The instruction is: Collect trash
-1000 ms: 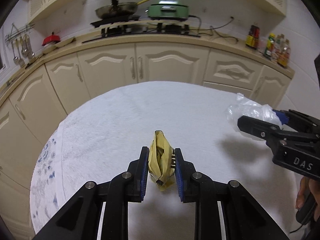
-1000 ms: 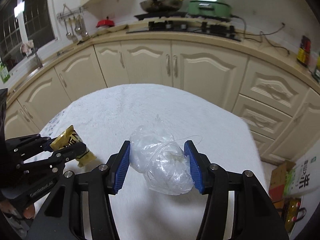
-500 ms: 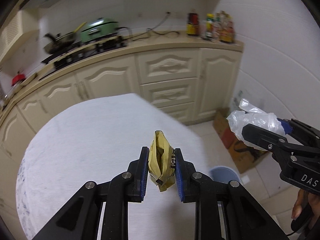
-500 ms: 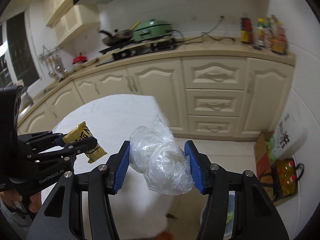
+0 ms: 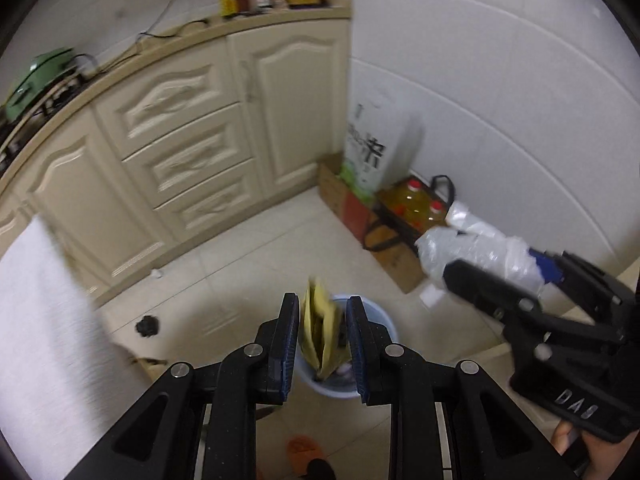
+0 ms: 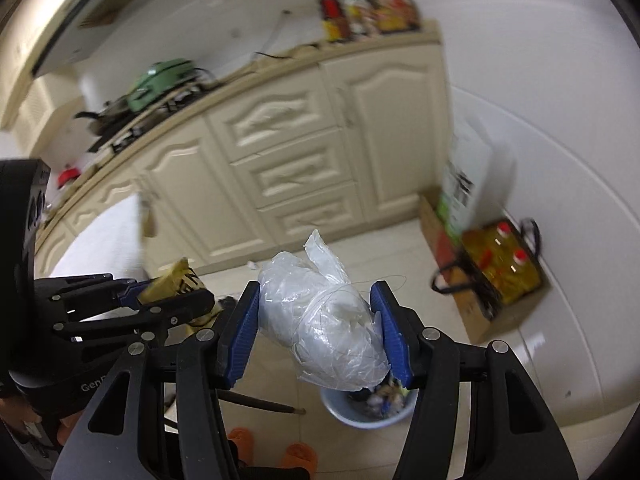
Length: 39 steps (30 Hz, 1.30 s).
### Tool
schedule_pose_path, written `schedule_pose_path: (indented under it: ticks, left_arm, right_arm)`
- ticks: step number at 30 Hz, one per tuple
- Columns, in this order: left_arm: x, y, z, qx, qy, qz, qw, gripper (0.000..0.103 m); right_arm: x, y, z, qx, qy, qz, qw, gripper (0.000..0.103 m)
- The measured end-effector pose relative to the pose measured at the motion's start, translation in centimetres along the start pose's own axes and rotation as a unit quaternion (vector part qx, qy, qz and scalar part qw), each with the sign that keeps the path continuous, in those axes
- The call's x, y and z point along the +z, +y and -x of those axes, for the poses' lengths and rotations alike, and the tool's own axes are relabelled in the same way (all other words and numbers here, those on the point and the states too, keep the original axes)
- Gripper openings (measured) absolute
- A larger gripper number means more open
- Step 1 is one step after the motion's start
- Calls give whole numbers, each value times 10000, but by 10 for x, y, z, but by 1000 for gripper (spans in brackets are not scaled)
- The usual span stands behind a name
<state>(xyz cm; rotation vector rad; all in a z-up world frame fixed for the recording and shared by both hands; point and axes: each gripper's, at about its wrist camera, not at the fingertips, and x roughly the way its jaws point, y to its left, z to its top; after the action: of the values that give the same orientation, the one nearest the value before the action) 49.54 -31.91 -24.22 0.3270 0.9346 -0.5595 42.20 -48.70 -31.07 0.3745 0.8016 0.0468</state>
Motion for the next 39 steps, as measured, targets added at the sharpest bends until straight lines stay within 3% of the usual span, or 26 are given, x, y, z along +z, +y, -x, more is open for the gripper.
schedule_pose_path:
  ticks: [4,6,8,10,18,22,24,25,26,32,35,39]
  left_arm:
    - [17,-19,-30,-118,65,-74,9999,25]
    - [22,-20,-43,-76,118,-78,9999,35]
    - [33,-11,-61,10,223,-126,9997,53]
    - [38,-11,-75,119,189,-64,9997,64]
    - [30,-3,-82,556,55,233,9982,69]
    - [17,2,-55,617,-100,387,9973,74]
    - [13,4,-47,590,-163,466,9970,75]
    - [9,6,-40,586,-194,500,9968,75]
    - [6,7,-33,571,-226,526,9967,75]
    - [-14,15,16,453,-452,636,9959,78]
    - [-28,26,52,423,-681,722,9942,87]
    - [-59,31,108,393,-1021,787,9909,88]
  right_arm:
    - [-7,-28,-11,-123,111,-210,9996,58]
    - [-10,-39,-16,-149,150,-296,9993,58]
    - [-11,-48,-22,-152,193,-371,9990,58]
    - [-14,-52,-29,-140,241,-396,9988,58]
    - [-14,-36,-61,71,410,-338,9986,58]
    - [-8,-22,-73,139,381,-255,9988,60]
    - [-5,-17,-78,155,354,-233,9990,77]
    - [-3,-15,-80,103,344,-228,9991,92]
    - [-3,-12,-81,64,345,-222,9991,96]
    - [-4,-1,-59,46,299,-259,9992,96]
    - [-5,7,-33,82,172,-326,9993,96]
    - [-11,24,7,130,-21,-311,9994,96]
